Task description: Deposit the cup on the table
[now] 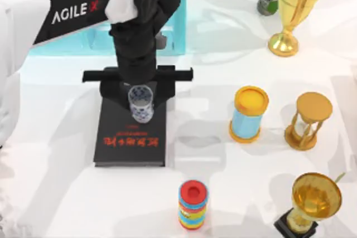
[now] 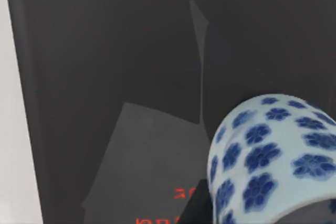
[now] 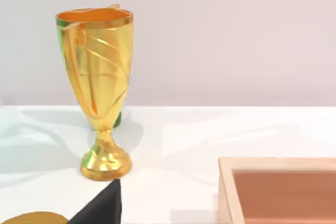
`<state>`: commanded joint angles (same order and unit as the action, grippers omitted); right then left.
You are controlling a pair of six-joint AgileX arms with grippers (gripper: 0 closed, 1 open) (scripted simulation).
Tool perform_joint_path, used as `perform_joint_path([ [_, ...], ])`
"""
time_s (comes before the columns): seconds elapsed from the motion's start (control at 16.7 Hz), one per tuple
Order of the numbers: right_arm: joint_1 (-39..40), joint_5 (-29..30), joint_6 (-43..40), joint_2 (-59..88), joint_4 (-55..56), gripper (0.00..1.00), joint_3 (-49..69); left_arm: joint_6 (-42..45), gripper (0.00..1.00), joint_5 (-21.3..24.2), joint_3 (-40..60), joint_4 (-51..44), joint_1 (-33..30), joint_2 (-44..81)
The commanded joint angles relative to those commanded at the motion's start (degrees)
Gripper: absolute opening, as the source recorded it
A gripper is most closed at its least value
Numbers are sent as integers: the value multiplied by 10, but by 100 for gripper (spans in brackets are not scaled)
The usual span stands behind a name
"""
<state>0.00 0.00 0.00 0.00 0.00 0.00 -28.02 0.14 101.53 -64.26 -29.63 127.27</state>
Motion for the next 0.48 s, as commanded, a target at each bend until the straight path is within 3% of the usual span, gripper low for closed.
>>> perform_joint_path([
  [0.12, 0, 0, 0, 0, 0, 100, 0, 0, 2, 0, 0, 0, 0, 0],
  [0.48, 0, 0, 0, 0, 0, 100, 0, 0, 0, 0, 0, 0, 0, 0],
])
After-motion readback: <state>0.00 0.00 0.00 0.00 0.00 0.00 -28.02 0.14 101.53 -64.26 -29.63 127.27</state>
